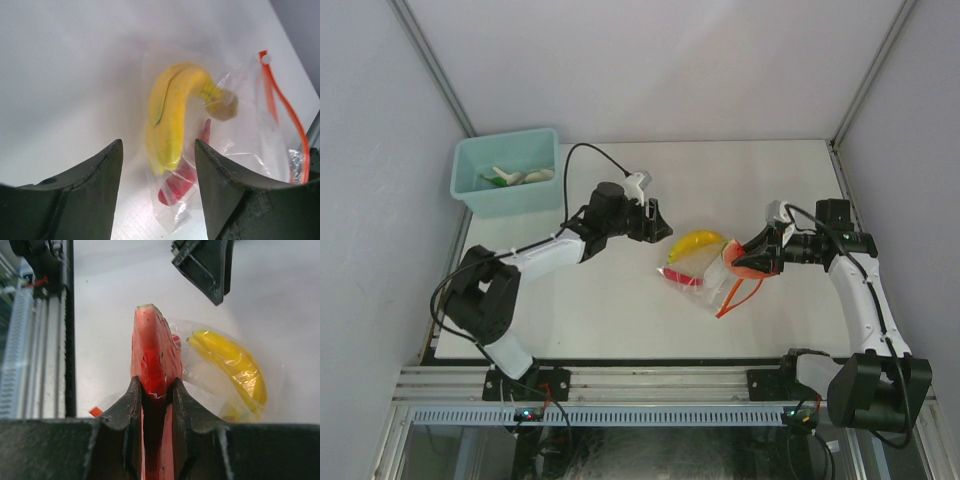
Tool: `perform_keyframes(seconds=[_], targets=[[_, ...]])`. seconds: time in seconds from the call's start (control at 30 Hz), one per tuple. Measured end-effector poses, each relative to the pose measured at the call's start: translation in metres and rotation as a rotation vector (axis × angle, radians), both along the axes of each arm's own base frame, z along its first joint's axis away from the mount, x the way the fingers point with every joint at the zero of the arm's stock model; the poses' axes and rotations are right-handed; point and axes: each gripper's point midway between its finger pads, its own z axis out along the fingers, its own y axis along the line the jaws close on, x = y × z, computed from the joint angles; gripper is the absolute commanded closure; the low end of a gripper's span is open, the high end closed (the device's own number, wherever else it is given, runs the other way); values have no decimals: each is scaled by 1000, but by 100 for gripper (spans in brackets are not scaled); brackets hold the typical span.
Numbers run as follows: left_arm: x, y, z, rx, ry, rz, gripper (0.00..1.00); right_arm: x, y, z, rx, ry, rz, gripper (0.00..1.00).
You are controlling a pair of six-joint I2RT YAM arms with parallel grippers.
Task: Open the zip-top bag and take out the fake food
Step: Pick up the fake fruit from the zipper food storage bag, then place the fake fruit in the bin.
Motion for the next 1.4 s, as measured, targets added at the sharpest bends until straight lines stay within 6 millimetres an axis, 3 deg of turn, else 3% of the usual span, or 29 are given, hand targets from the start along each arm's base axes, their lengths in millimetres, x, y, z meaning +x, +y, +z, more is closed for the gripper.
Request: perform_keyframes(seconds=[0.2, 0.37, 0.5, 0.67, 0.87, 1.17, 1.4], targets=[[-11, 11, 44, -79, -128, 17, 31, 2, 3, 12, 85, 213, -57, 100], [-22, 15, 91, -199, -244, 19, 0, 1, 7, 19, 160, 394, -65, 100], [-36, 14, 129, -382, -300, 11, 0, 1, 10, 21, 218, 520, -45, 100], [-49, 2, 159, -620, -254, -34, 0, 5, 11, 20, 270, 654, -31, 100], [-65, -15, 174, -782, -156, -79, 5, 12, 14, 17, 299, 769, -16, 100], [-89, -65, 149, -815, 42, -161, 20, 15, 31, 21, 278, 826, 57, 100], [-97, -90, 157, -838, 84, -216, 36, 15, 36, 19, 275, 856, 79, 100]])
